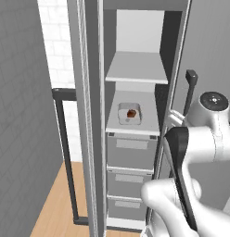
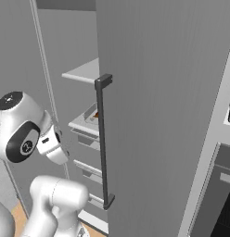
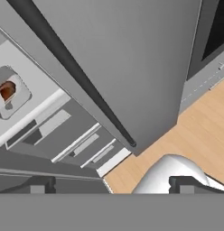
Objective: Take the meat container that has the chicken drumstick and place it on the second highest rack of the freezer. Then take the vegetable container that has the lemon and eggplant and place it on the highest rack of the freezer.
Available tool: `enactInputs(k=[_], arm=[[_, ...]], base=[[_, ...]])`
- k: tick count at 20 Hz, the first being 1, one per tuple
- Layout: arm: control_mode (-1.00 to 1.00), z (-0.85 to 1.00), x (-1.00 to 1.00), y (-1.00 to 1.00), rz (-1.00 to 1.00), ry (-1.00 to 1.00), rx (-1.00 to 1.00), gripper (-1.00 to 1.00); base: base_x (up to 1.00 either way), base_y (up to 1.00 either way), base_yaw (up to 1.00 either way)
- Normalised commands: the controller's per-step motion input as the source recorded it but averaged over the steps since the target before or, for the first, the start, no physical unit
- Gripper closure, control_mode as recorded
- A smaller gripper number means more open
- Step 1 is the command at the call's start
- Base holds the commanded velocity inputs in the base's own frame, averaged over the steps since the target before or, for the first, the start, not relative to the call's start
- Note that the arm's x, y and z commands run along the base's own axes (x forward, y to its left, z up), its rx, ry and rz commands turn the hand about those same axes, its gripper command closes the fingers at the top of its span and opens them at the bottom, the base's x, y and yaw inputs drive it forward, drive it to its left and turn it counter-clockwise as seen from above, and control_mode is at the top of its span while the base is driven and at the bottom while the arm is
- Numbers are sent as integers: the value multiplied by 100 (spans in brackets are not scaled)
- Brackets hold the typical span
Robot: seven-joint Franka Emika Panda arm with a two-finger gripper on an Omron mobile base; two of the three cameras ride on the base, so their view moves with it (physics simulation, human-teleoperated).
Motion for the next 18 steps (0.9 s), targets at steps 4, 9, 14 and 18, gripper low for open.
enactInputs(k=[4,9,14,18], arm=[[-100,-14,0,13,2,4,-6,-100],[100,-13,-17,27,3,1,-10,-100],[100,0,0,0,0,0,0,-100],[100,0,0,0,0,0,0,-100]], base=[[0,0,0],[-18,3,0],[-100,-2,-24],[-79,-29,-56]])
